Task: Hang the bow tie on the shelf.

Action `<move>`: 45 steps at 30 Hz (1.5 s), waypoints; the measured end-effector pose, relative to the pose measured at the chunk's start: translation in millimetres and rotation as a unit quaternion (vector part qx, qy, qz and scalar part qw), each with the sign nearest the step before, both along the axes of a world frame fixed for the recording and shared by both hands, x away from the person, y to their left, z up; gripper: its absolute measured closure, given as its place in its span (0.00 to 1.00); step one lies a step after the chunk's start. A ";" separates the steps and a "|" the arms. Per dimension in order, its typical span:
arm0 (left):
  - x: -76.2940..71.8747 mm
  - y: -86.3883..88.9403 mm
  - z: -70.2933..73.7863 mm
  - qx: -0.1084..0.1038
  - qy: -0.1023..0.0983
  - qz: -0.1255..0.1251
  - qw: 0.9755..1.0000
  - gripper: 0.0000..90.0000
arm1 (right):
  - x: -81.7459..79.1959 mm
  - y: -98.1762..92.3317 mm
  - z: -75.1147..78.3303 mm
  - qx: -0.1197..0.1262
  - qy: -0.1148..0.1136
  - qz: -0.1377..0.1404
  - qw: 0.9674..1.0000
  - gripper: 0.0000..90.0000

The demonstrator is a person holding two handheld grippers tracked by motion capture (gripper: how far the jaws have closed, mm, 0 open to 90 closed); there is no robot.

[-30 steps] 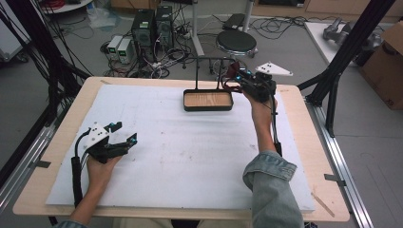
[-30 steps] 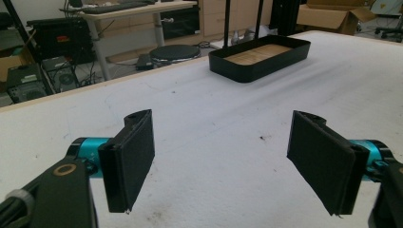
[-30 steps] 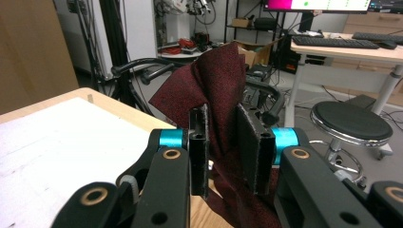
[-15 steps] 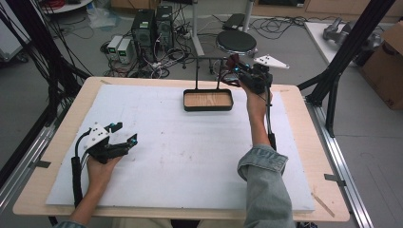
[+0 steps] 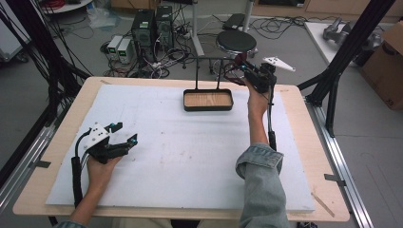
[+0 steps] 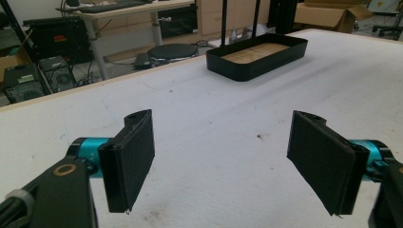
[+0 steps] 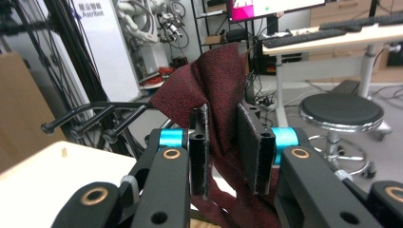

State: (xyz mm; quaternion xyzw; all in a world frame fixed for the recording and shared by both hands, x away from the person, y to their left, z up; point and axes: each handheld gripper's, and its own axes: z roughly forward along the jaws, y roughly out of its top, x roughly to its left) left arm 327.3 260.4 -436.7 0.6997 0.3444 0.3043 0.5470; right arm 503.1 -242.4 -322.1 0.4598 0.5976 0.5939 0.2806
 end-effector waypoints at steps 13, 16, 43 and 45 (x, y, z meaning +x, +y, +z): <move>0.0 -0.2 -0.1 -0.001 0.000 -0.001 1.000 0.27 | 6.5 -8.4 -11.1 0.045 0.029 -0.013 0.998 0.79; 0.0 -0.3 -0.1 0.000 0.000 -0.001 1.000 0.27 | 5.8 -8.7 -10.3 0.044 0.027 -0.013 0.999 0.78; 0.9 -0.1 -0.2 -0.003 -0.003 0.002 1.000 0.27 | -14.2 -17.3 10.7 0.022 0.002 -0.012 1.000 0.49; 0.7 -0.3 -0.2 -0.002 -0.003 0.002 1.000 0.27 | -21.6 -17.5 17.8 0.002 -0.007 -0.024 1.000 0.38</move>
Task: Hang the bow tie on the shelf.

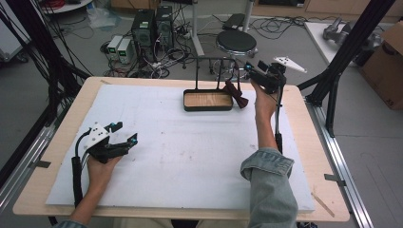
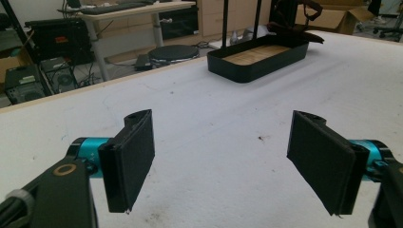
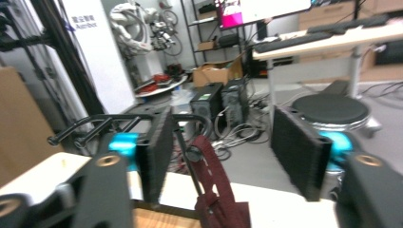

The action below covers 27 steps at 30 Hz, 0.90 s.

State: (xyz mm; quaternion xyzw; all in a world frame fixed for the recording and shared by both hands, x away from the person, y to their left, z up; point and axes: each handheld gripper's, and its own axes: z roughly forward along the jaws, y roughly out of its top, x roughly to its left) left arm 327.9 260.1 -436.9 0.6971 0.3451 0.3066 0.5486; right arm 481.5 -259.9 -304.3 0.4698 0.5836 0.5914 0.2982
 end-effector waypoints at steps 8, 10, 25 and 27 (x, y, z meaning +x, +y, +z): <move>-0.3 -0.3 0.1 0.001 0.001 -0.001 1.000 0.27 | -20.5 -5.0 18.6 -0.025 -0.015 0.014 0.999 0.24; -0.4 -0.3 0.1 0.001 0.001 -0.001 1.000 0.27 | -24.1 -6.6 21.5 -0.026 -0.017 0.017 0.999 0.22; -0.8 -0.8 0.1 0.004 0.003 0.000 1.000 0.27 | -86.5 -16.1 24.3 -0.084 -0.072 0.013 0.994 0.13; -0.9 -0.8 0.1 0.004 0.003 -0.001 1.000 0.27 | -89.8 -17.1 22.2 -0.085 -0.076 0.016 0.993 0.13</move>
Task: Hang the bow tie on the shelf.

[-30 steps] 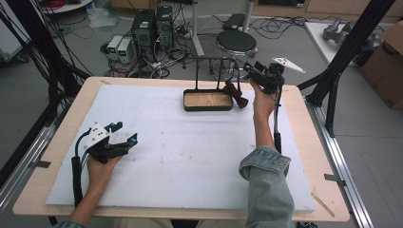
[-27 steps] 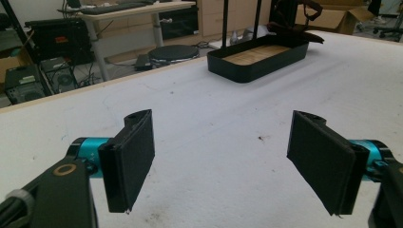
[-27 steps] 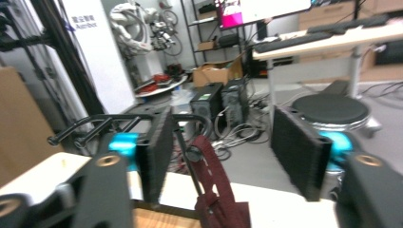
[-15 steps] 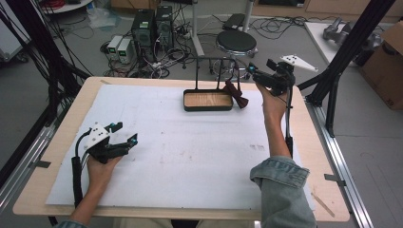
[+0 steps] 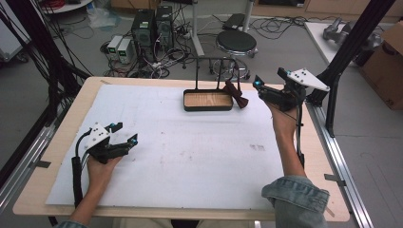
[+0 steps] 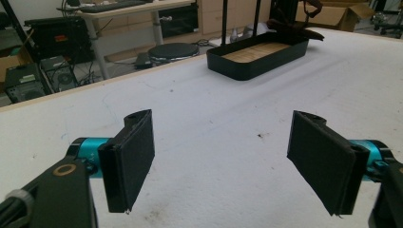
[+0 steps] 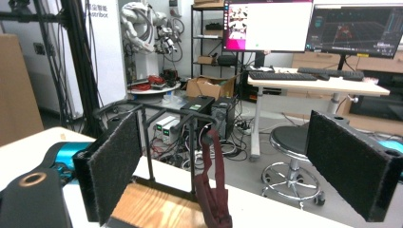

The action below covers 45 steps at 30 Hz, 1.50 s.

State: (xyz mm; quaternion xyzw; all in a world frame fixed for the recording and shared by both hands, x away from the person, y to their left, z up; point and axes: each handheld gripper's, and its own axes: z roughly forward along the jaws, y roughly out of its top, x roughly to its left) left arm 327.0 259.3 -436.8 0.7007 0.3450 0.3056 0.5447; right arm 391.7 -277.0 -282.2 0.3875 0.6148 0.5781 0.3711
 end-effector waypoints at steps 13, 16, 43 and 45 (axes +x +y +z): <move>0.4 -0.5 -0.1 0.002 -0.001 0.002 1.000 0.26 | -50.7 -9.1 -44.2 0.008 -0.012 0.011 1.000 0.13; 0.0 -0.5 0.0 0.003 0.000 0.003 1.000 0.26 | -64.6 -10.8 -56.8 0.013 -0.021 0.002 1.000 0.12; -4.8 -1.2 4.3 0.024 -0.020 0.044 0.999 0.22 | -106.6 3.9 -142.8 -0.041 0.031 0.008 0.999 0.12; -4.3 -1.1 4.1 0.027 -0.023 0.046 0.998 0.22 | -106.1 4.0 -143.4 -0.051 0.037 0.006 0.998 0.12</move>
